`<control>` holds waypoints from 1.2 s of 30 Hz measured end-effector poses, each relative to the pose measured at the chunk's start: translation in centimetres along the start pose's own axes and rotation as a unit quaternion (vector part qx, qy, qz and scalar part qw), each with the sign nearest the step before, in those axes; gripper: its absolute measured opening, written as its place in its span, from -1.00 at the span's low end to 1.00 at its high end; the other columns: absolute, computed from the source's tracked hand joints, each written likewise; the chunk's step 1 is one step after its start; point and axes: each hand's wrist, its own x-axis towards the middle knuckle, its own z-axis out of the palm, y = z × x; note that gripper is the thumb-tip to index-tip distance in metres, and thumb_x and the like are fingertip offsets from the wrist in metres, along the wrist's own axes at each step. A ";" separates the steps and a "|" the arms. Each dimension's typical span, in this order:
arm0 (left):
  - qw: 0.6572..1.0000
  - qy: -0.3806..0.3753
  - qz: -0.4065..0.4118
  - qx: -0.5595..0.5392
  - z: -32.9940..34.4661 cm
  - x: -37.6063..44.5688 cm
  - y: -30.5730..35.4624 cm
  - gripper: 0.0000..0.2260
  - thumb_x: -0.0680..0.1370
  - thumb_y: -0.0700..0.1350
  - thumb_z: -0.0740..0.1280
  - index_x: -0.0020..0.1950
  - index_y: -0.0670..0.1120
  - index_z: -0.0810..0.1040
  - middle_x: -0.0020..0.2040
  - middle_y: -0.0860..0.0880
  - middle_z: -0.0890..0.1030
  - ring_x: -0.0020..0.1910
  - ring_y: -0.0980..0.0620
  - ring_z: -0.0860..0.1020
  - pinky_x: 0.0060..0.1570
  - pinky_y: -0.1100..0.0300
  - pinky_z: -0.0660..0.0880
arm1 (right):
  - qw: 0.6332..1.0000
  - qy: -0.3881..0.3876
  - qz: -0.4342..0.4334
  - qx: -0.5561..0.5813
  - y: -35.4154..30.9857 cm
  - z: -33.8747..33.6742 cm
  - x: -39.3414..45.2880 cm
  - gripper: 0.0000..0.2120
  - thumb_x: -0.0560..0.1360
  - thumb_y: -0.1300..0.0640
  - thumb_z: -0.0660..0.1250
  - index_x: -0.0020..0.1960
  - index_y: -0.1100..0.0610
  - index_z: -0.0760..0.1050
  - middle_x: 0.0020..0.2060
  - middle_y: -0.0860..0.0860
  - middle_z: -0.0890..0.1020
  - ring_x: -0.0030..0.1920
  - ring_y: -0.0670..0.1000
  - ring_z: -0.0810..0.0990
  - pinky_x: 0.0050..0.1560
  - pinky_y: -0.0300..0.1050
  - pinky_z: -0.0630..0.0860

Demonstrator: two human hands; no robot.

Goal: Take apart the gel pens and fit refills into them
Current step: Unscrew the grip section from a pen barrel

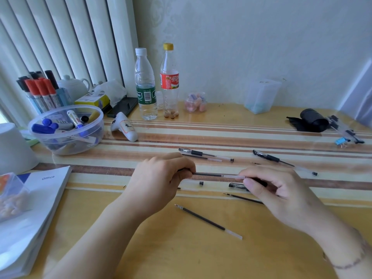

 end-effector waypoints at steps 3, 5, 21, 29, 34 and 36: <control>0.999 -0.005 0.026 0.030 -0.2 0.0 -0.1 -0.90 0.48 -0.11 0.31 -0.11 0.09 0.60 -0.20 0.19 0.62 -0.32 0.13 0.54 -0.48 0.12 0.49 | 0.997 -0.022 0.004 -0.071 -0.2 0.0 -0.2 -0.75 0.54 -0.19 0.17 0.03 -0.20 0.60 -0.11 -0.34 0.65 -0.09 -0.22 0.61 -0.21 -0.21 0.54; 0.999 -0.004 0.035 0.037 -0.2 0.0 0.0 -0.90 0.48 -0.09 0.32 -0.12 0.10 0.60 -0.22 0.18 0.62 -0.33 0.13 0.54 -0.49 0.13 0.47 | 0.992 -0.040 0.003 -0.122 -0.4 0.2 -0.3 -0.75 0.53 -0.20 0.16 0.04 -0.22 0.59 -0.14 -0.38 0.64 -0.15 -0.23 0.61 -0.23 -0.18 0.55; 0.948 0.123 -0.160 -0.244 -1.0 0.4 2.5 -0.91 0.39 -0.18 0.53 -0.18 -0.08 0.65 -0.33 0.18 0.62 -0.48 0.36 0.43 -0.39 0.56 0.30 | 0.944 0.042 0.085 0.315 -1.5 1.2 0.3 -0.73 0.55 -0.10 0.24 0.02 0.04 0.61 -0.33 0.12 0.40 -0.39 0.03 0.34 -0.41 -0.20 0.35; 0.916 0.027 -0.190 -0.353 -0.4 0.3 3.2 -0.93 0.37 -0.08 0.53 -0.23 0.06 0.67 -0.27 0.21 0.68 -0.51 0.16 0.28 -0.42 0.31 0.35 | 0.997 0.003 0.045 0.056 -1.9 2.3 -0.4 -0.82 0.48 -0.15 0.24 0.01 -0.20 0.57 -0.18 -0.16 0.67 -0.22 -0.07 0.63 -0.23 -0.12 0.53; 0.920 0.005 -0.175 -0.349 -0.2 0.3 3.4 -0.85 0.35 -0.16 0.56 -0.27 0.05 0.64 -0.28 0.09 0.67 -0.54 0.25 0.38 -0.41 0.46 0.32 | 0.999 0.000 0.027 0.031 -1.8 2.4 -0.4 -0.75 0.49 -0.24 0.20 0.05 -0.21 0.56 -0.18 -0.19 0.66 -0.30 -0.06 0.61 -0.29 -0.08 0.50; 0.930 -0.003 -0.160 -0.332 0.0 0.3 3.6 -0.87 0.35 -0.14 0.56 -0.26 0.04 0.65 -0.32 0.13 0.65 -0.51 0.27 0.41 -0.38 0.46 0.32 | 1.000 -0.004 0.021 0.022 -1.8 2.5 -0.3 -0.74 0.50 -0.23 0.22 0.08 -0.18 0.55 -0.16 -0.22 0.66 -0.25 -0.08 0.61 -0.28 -0.09 0.50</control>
